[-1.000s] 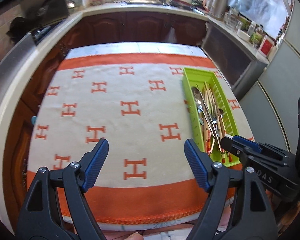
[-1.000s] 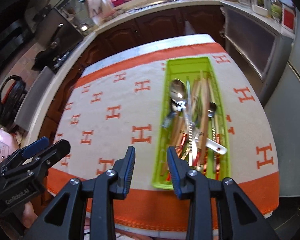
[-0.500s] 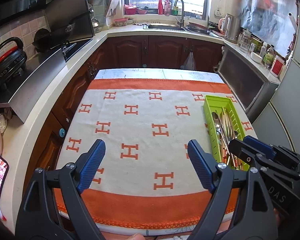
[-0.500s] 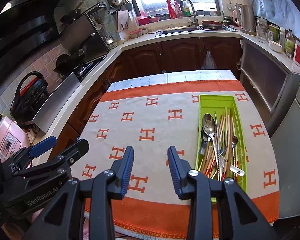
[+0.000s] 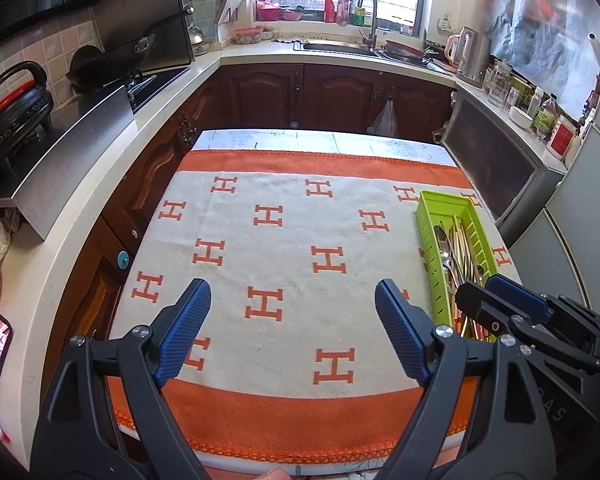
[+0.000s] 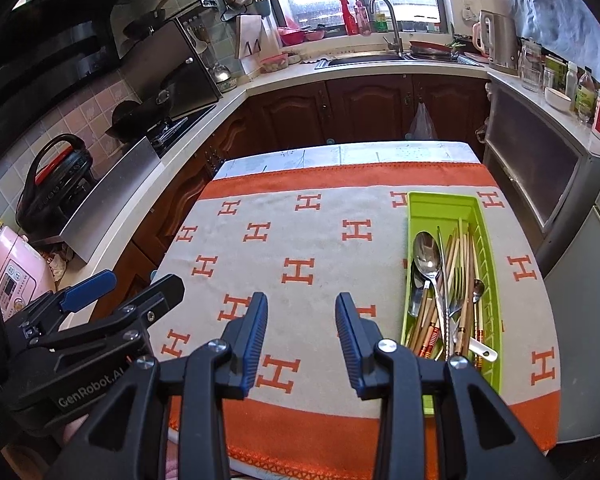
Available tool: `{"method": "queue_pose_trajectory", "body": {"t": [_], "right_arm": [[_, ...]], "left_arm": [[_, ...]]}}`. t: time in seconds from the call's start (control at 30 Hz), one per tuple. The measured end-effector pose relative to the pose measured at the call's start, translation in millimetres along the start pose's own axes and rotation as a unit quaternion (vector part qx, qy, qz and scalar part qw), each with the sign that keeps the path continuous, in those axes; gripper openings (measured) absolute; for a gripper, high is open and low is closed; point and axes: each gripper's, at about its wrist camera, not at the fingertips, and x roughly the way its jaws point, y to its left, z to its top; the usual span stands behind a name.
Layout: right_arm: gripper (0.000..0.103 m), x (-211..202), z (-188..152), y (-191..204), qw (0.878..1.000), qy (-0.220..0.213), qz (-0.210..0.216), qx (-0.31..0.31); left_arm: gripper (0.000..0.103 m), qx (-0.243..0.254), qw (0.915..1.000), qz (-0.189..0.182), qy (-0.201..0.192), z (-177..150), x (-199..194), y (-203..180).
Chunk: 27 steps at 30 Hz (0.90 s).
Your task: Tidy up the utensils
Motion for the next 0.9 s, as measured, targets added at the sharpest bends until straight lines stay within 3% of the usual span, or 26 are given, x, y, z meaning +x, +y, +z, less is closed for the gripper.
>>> {"method": "queue_pose_trajectory", "body": {"t": [0.9], "right_arm": [[0.035,10.4,-1.5,2.9,1.000,0.010,0.004,0.004]], "left_arm": [[0.083,0.000,0.9999,0.001,0.010,-2.0,12.9,1.7]]}}
